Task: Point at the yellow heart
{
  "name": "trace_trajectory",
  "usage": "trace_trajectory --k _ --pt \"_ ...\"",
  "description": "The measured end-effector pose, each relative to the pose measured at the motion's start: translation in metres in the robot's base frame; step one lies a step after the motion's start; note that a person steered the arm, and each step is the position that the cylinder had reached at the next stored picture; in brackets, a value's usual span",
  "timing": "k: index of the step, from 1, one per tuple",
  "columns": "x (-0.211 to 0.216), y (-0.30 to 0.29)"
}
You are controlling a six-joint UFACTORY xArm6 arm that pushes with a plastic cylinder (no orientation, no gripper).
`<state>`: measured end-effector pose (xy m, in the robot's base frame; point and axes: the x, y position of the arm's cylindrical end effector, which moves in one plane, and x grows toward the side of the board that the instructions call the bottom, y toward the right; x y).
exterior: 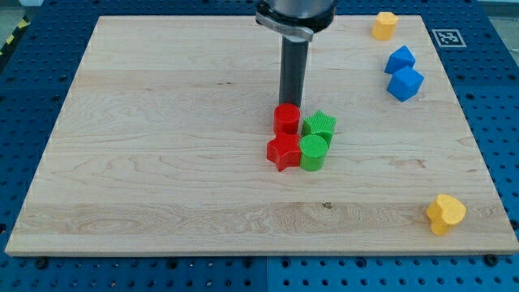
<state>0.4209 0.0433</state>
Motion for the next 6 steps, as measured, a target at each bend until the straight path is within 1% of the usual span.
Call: trace_trajectory --k 1,2,3,5,6 --pt "0.021 0.006" --pt "-0.015 0.006" --pt "-0.027 0.025" --pt "0.005 0.127" --pt "0.053 0.145"
